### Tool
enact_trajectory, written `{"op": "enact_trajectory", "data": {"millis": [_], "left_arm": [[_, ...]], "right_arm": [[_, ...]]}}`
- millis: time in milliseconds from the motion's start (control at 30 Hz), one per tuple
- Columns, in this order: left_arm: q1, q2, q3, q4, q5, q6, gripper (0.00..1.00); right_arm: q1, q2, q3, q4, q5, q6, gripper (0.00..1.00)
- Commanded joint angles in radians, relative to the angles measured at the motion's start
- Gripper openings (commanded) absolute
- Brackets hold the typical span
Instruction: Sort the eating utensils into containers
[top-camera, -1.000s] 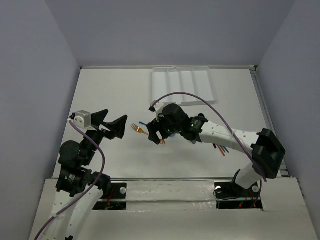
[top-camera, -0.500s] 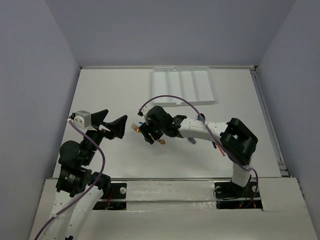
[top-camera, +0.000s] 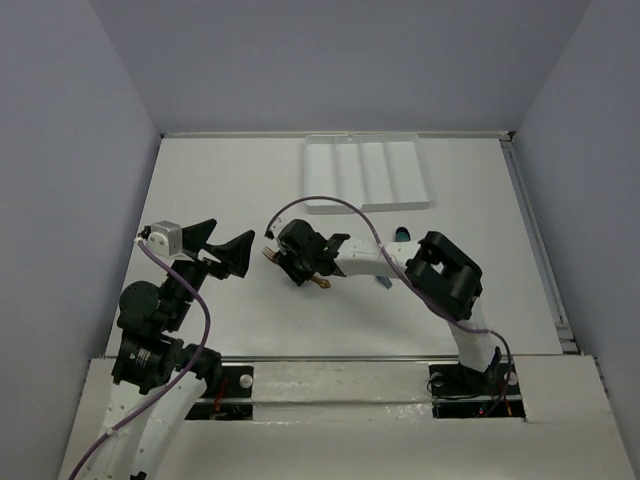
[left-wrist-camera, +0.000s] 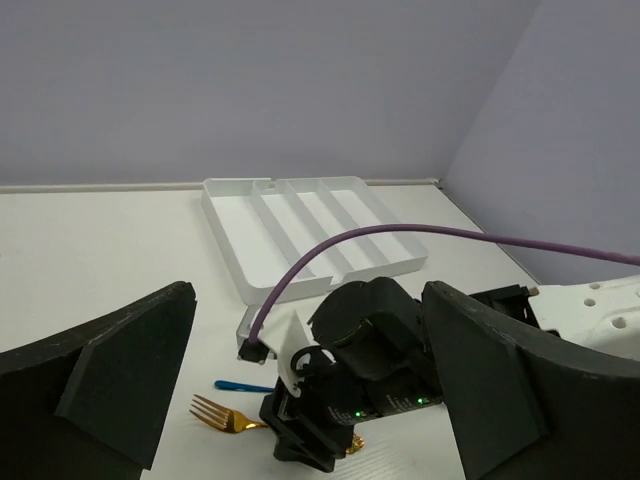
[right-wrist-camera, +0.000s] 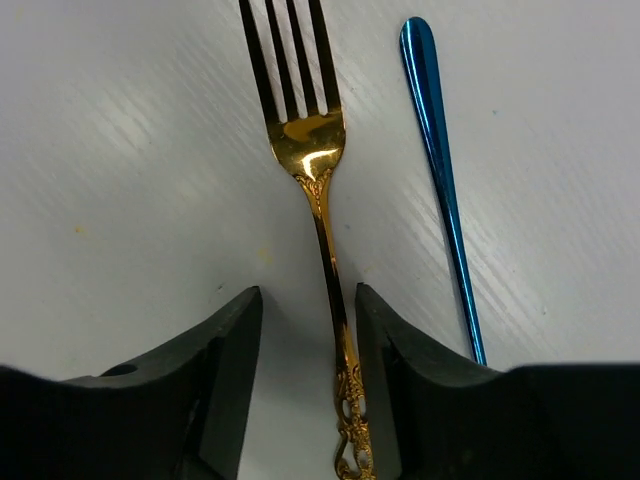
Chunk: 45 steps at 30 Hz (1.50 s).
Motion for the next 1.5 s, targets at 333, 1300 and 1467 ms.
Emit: {"op": "enact_trajectory", "data": {"millis": [333, 1300, 1467], "left_arm": [[0.004, -0.003, 0.035, 0.04, -0.002, 0.005, 0.99], [-0.005, -0.006, 0.032, 0.043, 0.004, -0.001, 0.99], [-0.015, -0.007, 0.034, 0.04, -0.005, 0.004, 0.99]], "right_arm": [[0.065, 0.048, 0.043, 0.022, 0.034, -0.022, 0.0], [-0.364, 0.167, 0.587, 0.148, 0.265, 0.145, 0.0], [-0.442, 0.249, 0.698, 0.085, 0.244, 0.139, 0.0]]}}
